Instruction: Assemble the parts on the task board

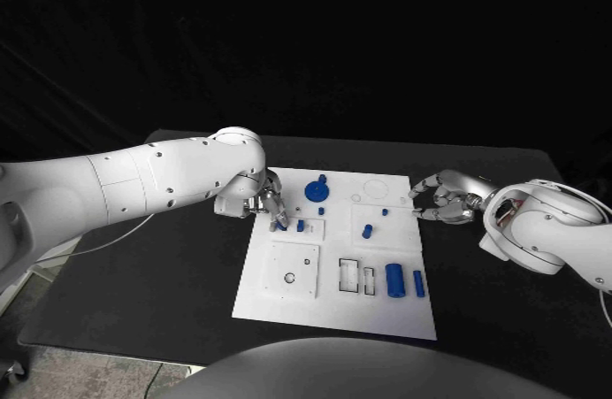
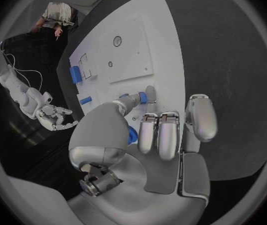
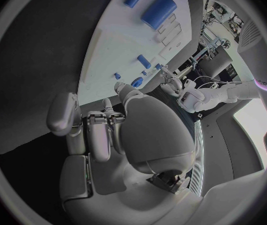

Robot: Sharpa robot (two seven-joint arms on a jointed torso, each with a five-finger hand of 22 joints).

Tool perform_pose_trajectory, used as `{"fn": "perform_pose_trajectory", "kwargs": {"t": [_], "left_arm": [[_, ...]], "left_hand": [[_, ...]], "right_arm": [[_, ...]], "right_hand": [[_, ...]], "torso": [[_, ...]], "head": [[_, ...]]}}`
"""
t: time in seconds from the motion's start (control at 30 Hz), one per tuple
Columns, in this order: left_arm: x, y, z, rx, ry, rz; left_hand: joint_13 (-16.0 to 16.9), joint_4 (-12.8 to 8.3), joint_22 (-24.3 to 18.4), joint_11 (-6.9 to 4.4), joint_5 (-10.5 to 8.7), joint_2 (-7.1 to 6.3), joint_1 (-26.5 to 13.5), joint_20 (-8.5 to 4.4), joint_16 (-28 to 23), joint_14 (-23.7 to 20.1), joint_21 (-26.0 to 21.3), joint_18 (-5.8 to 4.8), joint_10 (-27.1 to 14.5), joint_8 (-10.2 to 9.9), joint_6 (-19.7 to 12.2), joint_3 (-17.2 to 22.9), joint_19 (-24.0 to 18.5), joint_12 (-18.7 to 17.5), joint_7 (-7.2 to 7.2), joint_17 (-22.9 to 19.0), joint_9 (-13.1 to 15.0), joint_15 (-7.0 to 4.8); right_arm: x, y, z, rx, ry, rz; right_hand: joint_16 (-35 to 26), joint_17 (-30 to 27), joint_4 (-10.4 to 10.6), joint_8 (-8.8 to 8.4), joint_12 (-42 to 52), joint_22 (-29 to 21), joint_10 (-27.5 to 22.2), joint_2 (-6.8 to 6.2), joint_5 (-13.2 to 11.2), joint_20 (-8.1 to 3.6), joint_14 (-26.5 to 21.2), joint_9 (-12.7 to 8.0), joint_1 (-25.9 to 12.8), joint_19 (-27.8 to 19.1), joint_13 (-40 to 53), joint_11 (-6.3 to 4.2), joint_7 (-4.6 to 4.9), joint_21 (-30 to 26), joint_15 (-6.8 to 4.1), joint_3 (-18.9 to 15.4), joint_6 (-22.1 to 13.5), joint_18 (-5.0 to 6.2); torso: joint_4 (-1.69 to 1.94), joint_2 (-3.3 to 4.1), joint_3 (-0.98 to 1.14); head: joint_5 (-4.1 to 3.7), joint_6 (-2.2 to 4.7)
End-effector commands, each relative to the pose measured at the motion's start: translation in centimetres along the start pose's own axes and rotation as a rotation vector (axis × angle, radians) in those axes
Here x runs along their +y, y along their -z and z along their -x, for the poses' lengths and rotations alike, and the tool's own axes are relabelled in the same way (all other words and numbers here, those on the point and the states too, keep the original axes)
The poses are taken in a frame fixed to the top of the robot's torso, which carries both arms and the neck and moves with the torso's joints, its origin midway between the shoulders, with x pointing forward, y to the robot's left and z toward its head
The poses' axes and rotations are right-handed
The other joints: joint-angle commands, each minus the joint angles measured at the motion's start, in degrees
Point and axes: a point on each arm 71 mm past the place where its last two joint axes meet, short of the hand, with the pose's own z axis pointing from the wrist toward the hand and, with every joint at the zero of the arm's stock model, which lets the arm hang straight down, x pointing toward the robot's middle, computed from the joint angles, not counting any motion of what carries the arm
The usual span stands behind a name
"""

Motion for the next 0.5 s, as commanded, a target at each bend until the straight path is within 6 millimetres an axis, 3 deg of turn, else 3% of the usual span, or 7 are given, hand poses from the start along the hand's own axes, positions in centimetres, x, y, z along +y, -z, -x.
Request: {"fn": "perform_pose_trajectory", "kwargs": {"t": [0.03, 0.13, 0.5], "left_arm": [[-0.33, 0.01, -0.25, 0.016, 0.014, -0.019], [-0.38, 0.03, -0.30, 0.017, 0.019, -0.025], [-0.39, 0.04, -0.31, 0.013, 0.032, -0.032]], "left_hand": [[15.08, 1.79, 9.95, 0.53, -2.19, 0.23, -1.45, 0.17, 0.14, 5.92, -0.26, 0.72, 5.99, -0.46, 0.48, -1.94, -0.25, 0.14, 0.03, 15.09, -0.34, 0.34], [15.08, 3.20, 9.96, 0.56, -2.94, 0.39, -2.22, 0.23, 0.14, 5.92, -0.25, 0.71, 5.99, -0.63, 0.72, -3.71, -0.23, 0.14, 0.04, 15.09, -0.61, 0.36], [15.08, 3.85, 9.98, 0.49, -2.48, 0.91, -2.11, 0.22, 0.14, 5.92, -0.20, 0.71, 5.99, -0.43, 1.24, -4.64, -0.18, 0.14, -0.11, 15.09, -0.59, 0.34]], "right_arm": [[0.01, -0.01, -0.13, 0.011, 0.005, -0.001], [0.00, -0.01, -0.13, 0.011, 0.005, -0.002], [-0.07, -0.02, -0.18, 0.018, 0.006, -0.006]], "right_hand": [[-0.11, 13.82, -0.01, -0.31, 0.22, 7.46, 5.91, 0.57, 0.22, 0.12, 4.74, -0.05, 0.14, -0.44, 15.08, 0.43, 0.08, -0.37, 0.47, 0.35, 0.33, 0.87], [-0.11, 13.82, -0.01, -0.31, 0.22, 7.46, 5.91, 0.57, 0.22, 0.12, 4.74, -0.05, 0.14, -0.44, 15.08, 0.43, 0.08, -0.37, 0.47, 0.35, 0.33, 0.87], [-0.12, 13.81, -0.08, -0.32, 0.22, 7.46, 5.91, 0.58, 0.24, 0.13, 4.73, -0.09, 0.17, -0.45, 15.08, 0.45, 0.12, -0.41, 0.48, 0.49, 0.32, 0.87]], "torso": [[-0.02, -0.02, 0.02], [-0.01, -0.02, 0.03], [0.04, -0.01, 0.00]], "head": [[0.04, 0.01], [0.02, 0.01], [0.02, 0.01]]}}
